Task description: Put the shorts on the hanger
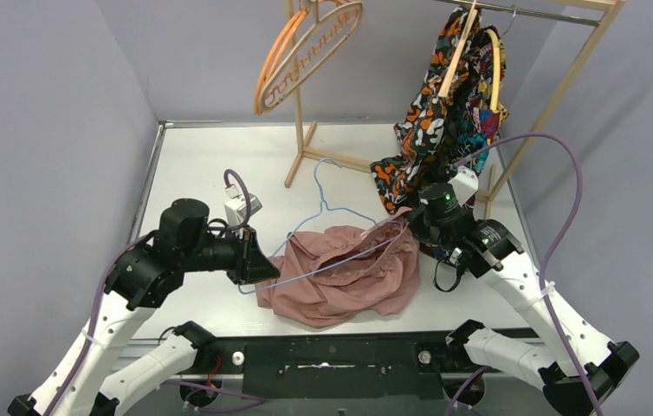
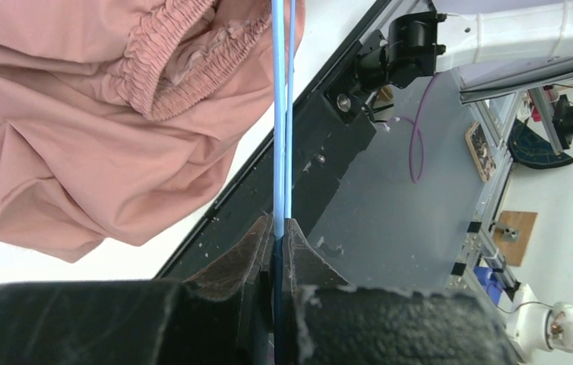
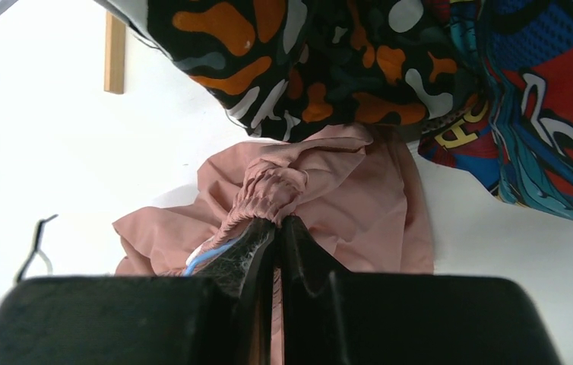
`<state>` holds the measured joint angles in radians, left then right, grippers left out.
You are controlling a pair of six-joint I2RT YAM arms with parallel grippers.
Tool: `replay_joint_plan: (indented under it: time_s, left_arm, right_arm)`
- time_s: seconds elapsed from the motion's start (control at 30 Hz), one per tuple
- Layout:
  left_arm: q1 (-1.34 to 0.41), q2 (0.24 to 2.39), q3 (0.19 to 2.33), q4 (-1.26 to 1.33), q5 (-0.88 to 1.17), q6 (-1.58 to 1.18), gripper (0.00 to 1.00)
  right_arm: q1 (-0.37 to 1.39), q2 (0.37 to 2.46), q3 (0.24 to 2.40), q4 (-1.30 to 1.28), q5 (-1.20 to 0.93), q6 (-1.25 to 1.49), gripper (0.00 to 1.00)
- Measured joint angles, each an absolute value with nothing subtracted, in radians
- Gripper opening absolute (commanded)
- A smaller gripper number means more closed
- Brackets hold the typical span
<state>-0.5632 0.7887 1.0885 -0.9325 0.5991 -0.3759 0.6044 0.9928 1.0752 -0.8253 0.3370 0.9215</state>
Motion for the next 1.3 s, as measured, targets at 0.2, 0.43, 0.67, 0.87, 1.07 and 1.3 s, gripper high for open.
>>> replay_joint_plan:
  time_s: [0.2,0.43,0.67,0.87,1.07,1.3]
  left_arm:
    - [-0.563,0.764,0.977,-0.765,0.604,-0.363,0.0]
    - [-0.563,0.714,0.837,-0.546,0.651,-0.331,0.0]
    - [-0.563,0.625,0.707,-0.323,0.716,-0.249,0.0]
    - [-0.563,0.596,0.679,-0.233,0.731,-0.15,0.0]
    - [-0.563,0.519,0.627,-0.236,0.701,-0.037,0.0]
    - [-0.562,0.465,0.557,-0.223,0.665,0.024,0.0]
  right_arm:
    - [0.603,0.965,1.072,-0.793,0.263,0.868,0.0]
    - [0.602,0.919,1.108,-0.794,0.138,0.777,0.0]
    - [0.603,0.892,1.232,-0.794,-0.015,0.709,0.0]
    - [0.624,0.911,1.298,-0.77,-0.102,0.706,0.0]
    - [0.728,0.987,1.372,-0.726,-0.125,0.702,0.0]
    - [0.831,1.081,1.459,-0.702,-0.136,0.676,0.0]
